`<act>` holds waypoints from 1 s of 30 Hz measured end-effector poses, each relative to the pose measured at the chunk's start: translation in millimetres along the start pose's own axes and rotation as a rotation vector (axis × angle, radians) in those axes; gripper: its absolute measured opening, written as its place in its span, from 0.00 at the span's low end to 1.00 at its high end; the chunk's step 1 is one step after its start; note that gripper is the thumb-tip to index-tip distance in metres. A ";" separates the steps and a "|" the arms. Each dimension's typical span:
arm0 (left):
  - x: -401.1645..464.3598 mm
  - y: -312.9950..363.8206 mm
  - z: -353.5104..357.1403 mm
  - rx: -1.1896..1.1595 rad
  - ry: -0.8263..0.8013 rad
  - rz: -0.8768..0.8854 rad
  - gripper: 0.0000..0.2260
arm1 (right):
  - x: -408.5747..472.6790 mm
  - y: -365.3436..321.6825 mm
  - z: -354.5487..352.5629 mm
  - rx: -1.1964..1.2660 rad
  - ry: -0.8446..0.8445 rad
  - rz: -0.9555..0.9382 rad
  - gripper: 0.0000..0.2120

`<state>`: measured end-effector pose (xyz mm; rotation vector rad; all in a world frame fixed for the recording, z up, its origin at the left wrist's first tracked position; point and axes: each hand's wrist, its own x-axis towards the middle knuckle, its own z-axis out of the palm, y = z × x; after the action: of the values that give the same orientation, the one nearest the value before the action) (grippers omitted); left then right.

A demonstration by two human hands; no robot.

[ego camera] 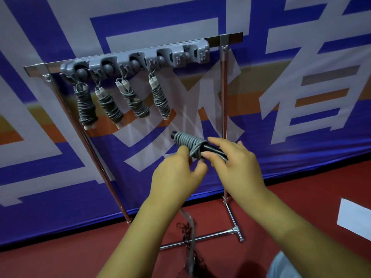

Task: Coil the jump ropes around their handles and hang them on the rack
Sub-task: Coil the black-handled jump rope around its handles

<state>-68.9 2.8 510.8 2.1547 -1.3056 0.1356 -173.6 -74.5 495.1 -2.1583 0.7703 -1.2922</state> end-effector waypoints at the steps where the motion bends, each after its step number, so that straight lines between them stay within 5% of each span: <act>1: -0.4 0.4 0.3 -0.045 0.025 0.012 0.12 | -0.6 -2.5 0.6 0.088 0.008 0.036 0.16; 10: -0.2 0.7 -16.9 -0.222 0.243 0.118 0.13 | -5.7 -18.9 -2.8 0.636 0.046 0.205 0.13; 18: -8.9 -0.7 -7.7 -0.234 0.251 0.131 0.08 | -14.0 -18.6 -2.2 0.729 0.076 0.251 0.08; 25: -17.3 11.7 -14.7 -0.663 0.045 -0.037 0.19 | -13.5 -13.9 -6.0 0.738 0.118 0.295 0.08; 30: -6.5 3.3 -19.0 -0.995 -0.370 -0.194 0.13 | -12.9 -13.8 -7.3 0.673 0.156 0.253 0.09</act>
<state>-70.8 17.1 525.1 1.4310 -1.0011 -0.8490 -182.3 -56.7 499.6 -1.3967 0.5375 -1.3490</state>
